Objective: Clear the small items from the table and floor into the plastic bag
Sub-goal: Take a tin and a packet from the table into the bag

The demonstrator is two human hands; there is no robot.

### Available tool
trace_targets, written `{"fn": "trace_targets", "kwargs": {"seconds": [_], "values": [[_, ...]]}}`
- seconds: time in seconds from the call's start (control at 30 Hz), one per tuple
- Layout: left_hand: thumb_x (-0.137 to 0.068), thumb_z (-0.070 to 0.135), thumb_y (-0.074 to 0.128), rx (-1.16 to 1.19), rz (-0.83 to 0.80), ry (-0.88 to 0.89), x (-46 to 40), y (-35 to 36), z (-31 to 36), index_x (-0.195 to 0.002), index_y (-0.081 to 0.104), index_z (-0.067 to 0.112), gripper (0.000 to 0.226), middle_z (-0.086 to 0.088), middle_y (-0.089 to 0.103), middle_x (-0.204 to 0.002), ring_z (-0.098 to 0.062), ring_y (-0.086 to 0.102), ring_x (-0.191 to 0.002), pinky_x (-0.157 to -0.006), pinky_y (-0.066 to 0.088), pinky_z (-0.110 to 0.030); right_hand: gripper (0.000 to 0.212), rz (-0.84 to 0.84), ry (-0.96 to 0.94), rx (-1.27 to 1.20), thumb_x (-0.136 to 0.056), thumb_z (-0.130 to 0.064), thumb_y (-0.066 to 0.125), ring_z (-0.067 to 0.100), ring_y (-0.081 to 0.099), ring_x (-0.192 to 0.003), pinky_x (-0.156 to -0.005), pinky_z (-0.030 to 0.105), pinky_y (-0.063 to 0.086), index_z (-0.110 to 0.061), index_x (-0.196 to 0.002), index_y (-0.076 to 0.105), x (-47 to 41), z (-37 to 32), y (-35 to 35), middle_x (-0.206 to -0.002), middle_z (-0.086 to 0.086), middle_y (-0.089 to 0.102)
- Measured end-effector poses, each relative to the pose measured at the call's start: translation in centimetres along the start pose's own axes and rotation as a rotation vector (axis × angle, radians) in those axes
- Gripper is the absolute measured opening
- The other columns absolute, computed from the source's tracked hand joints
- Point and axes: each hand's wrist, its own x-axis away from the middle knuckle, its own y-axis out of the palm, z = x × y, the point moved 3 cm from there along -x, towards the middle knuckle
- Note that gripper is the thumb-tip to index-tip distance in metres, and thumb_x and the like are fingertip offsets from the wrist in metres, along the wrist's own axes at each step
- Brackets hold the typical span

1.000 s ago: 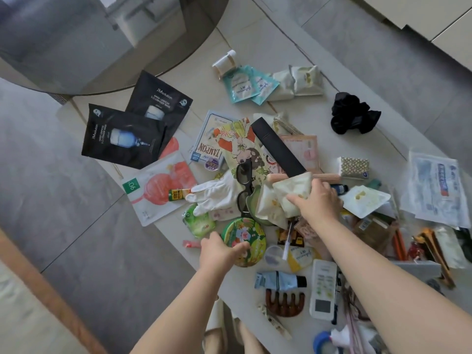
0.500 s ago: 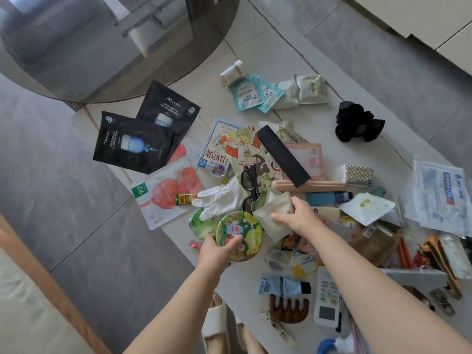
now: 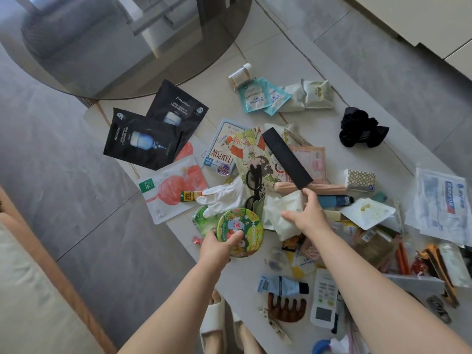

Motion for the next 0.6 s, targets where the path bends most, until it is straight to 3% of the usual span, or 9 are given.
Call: {"fn": "trace_targets", "kwargs": {"seconds": [0.1, 0.17, 0.33, 0.6], "values": [[-0.080, 0.034, 0.073, 0.024, 0.000, 0.013, 1.0, -0.7, 0.7, -0.117, 0.052, 0.011, 0.048, -0.004, 0.062, -0.105, -0.014, 0.058, -0.084, -0.063, 0.051, -0.026, 0.036, -0.017, 0.070, -0.085, -0.079, -0.012, 0.068, 0.027, 0.059, -0.099, -0.081, 0.035, 0.048, -0.014, -0.113, 0.057, 0.9, -0.6, -0.8, -0.114, 0.010, 0.063], [-0.081, 0.035, 0.072, 0.037, 0.007, 0.028, 1.9, -1.6, 1.1, -0.117, 0.053, 0.011, 0.047, -0.006, 0.064, -0.108, -0.011, 0.059, -0.083, -0.062, 0.050, -0.025, 0.021, -0.039, 0.102, -0.174, -0.079, -0.009, 0.066, 0.027, 0.062, -0.092, -0.081, 0.039, 0.051, -0.016, -0.099, 0.061, 1.8, -1.2, -1.3, -0.103, 0.009, 0.066], [-0.080, 0.040, 0.072, 0.100, 0.087, 0.032, 4.8, -5.2, 1.7, -0.112, 0.056, 0.012, 0.046, -0.008, 0.066, -0.104, -0.019, 0.062, -0.089, -0.062, 0.051, -0.028, 0.016, -0.095, 0.056, -0.293, -0.083, -0.005, 0.060, 0.019, 0.054, -0.071, -0.061, 0.029, 0.042, -0.011, -0.097, 0.064, 5.0, -4.3, -2.0, -0.083, 0.006, 0.061], [-0.080, 0.040, 0.072, 0.396, 0.209, 0.002, 10.2, -13.2, 0.5, -0.112, 0.058, 0.007, 0.047, -0.012, 0.069, -0.105, -0.023, 0.067, -0.090, -0.059, 0.056, -0.030, 0.018, -0.289, -0.088, -0.225, -0.082, -0.011, 0.068, 0.021, 0.059, -0.080, -0.065, 0.029, 0.045, -0.008, -0.100, 0.064, 11.2, -11.0, 2.2, -0.094, 0.009, 0.066]]}}
